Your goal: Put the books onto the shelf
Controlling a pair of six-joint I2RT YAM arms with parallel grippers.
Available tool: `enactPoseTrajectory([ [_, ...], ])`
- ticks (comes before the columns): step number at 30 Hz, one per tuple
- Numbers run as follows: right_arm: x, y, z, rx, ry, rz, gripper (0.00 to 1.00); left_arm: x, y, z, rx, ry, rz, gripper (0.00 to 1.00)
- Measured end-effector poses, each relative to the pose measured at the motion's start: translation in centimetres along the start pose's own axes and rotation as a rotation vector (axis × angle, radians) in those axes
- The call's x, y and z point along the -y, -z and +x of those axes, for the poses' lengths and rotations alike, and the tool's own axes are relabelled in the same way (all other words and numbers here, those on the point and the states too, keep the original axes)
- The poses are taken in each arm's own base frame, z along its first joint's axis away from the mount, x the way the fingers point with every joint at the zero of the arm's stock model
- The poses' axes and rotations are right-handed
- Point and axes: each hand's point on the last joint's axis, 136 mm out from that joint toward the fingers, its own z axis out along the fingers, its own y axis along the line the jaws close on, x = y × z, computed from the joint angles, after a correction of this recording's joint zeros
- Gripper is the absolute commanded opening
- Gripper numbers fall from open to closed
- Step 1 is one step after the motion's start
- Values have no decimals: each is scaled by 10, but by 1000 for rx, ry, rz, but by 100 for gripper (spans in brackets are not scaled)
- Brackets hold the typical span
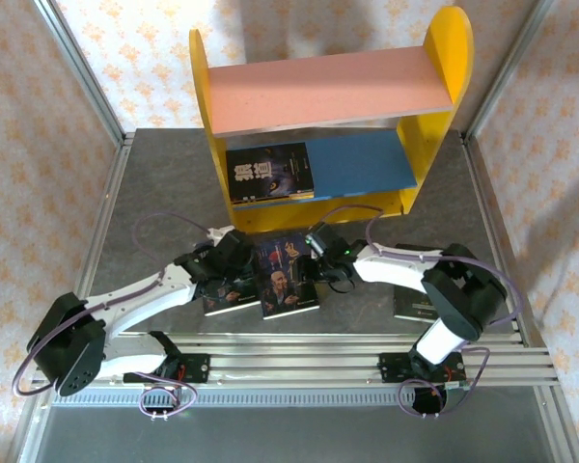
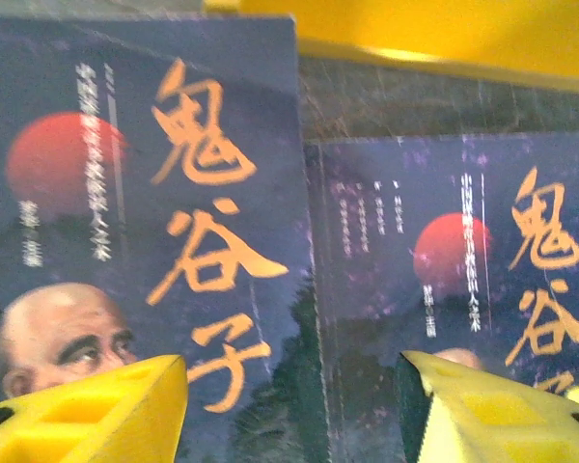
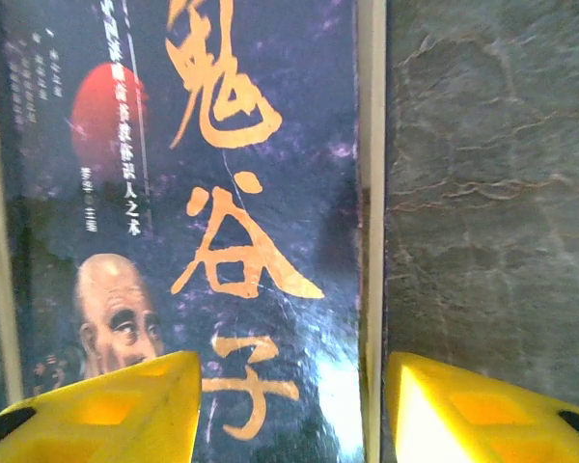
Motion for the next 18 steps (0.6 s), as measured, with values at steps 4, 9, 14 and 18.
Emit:
enactPoseTrajectory([
  [4,-1,-6,-2,1,1,18,49,8,-9,11,-34,-8,11,59],
  [9,5,-8,-5,8,-9,56,34,13,-17,20,-63,-14,13,58],
  [14,9,-7,-6,15,-11,83,33,21,-21,23,-84,-22,27,58],
  [18,20,-6,-13,23,-62,90,31,28,-24,23,-101,-25,38,57],
])
